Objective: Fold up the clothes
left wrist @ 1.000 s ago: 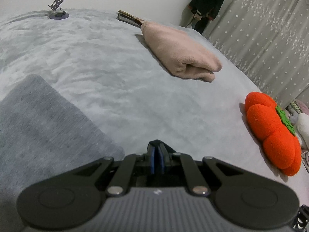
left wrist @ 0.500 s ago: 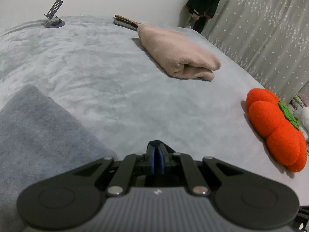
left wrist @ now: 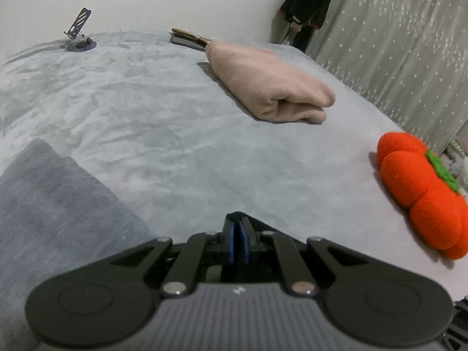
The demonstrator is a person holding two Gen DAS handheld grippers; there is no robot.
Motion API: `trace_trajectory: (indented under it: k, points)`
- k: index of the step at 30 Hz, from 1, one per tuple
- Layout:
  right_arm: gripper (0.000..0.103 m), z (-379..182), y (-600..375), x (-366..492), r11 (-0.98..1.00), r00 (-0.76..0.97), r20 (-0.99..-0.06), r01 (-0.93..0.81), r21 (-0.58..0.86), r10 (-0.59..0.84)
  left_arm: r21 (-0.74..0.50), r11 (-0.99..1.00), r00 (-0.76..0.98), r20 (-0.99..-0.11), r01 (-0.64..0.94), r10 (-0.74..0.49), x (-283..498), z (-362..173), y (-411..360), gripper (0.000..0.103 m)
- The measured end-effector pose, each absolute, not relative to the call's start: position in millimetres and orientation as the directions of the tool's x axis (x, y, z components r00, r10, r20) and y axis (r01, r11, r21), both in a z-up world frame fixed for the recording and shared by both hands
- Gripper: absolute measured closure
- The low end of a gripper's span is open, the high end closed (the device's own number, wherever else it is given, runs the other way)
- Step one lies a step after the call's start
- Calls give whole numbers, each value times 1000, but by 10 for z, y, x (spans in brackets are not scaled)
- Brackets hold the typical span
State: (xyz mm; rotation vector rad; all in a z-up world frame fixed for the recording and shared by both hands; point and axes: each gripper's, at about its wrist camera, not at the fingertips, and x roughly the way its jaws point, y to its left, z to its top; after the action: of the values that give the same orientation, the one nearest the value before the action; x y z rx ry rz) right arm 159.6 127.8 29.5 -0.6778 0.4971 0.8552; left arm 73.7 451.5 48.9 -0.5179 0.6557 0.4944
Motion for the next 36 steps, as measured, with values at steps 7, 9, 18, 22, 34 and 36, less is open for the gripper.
trace_trajectory:
  k: [7,9,18,22,34,36]
  points:
    - [97,155,1271,1672,524,579,-638,-795,-305,507,-272,761,685,-669,-589,290,751,477,4530,69]
    - [97,154,1282,1676,534,588,-634,-788,-308,503,-271,761,681,-673,-590,288,731,512,4517,63]
    - [95,144,1310,1689,610,619,-620,-745,-270,481,-251,716,551,-805,-651,218,547,562,4343,60]
    - [90,297,1203,1648,658,631,-611,-718,-226,478,-366,627,557,-820,-687,131,406,589,4335,58]
    - [85,588,307,1187,751,665,-589,-645,-142,460,-314,639,557,-801,-702,218,536,399,4203,71]
    - [85,544,229,1045,734,634,-604,-669,-114,484,-275,651,540,-805,-707,247,537,394,4181,82]
